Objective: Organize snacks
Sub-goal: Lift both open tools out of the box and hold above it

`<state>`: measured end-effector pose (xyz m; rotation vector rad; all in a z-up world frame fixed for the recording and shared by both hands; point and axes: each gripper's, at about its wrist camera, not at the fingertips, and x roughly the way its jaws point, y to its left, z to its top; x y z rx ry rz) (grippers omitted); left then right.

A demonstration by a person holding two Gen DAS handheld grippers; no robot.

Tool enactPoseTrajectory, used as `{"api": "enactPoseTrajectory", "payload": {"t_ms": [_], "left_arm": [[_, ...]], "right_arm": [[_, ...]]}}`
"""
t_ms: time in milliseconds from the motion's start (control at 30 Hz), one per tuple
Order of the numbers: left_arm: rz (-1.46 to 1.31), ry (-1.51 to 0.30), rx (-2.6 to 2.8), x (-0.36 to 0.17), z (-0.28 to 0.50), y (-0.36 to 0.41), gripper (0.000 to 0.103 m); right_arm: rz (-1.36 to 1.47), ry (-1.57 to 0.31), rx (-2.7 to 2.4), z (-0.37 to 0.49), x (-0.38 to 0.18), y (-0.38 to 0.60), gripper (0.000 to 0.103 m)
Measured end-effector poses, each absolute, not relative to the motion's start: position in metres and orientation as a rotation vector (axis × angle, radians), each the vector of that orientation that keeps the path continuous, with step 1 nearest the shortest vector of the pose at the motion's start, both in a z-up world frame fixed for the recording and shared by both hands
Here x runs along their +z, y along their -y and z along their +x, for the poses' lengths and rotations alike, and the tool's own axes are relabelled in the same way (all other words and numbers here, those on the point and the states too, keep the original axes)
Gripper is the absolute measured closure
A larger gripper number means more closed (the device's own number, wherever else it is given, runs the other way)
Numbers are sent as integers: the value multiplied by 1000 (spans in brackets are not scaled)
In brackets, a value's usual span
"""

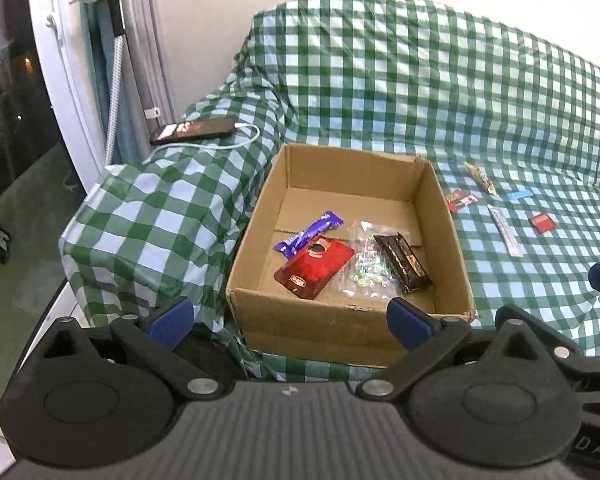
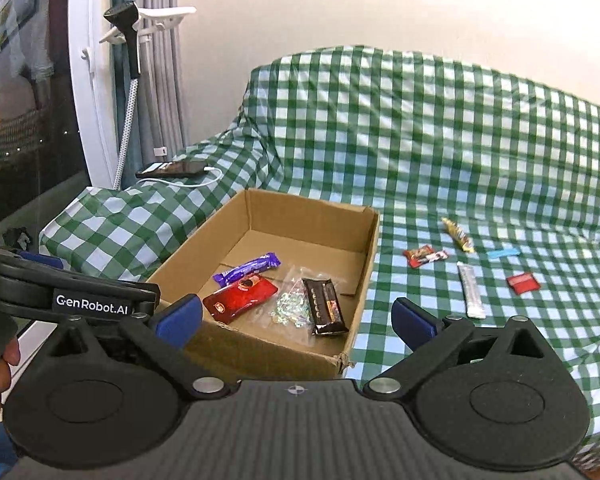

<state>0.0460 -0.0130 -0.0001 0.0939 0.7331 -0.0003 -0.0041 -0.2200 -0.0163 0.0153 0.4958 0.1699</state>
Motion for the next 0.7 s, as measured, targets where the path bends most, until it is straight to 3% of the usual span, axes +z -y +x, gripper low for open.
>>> {"api": "enactPoseTrajectory", "payload": {"t_ms": [700], "left_arm": [[76,-712,-18,5,33,5,0]], "right_arm": [[-77,-471,184,-24,-11,201,0]]}}
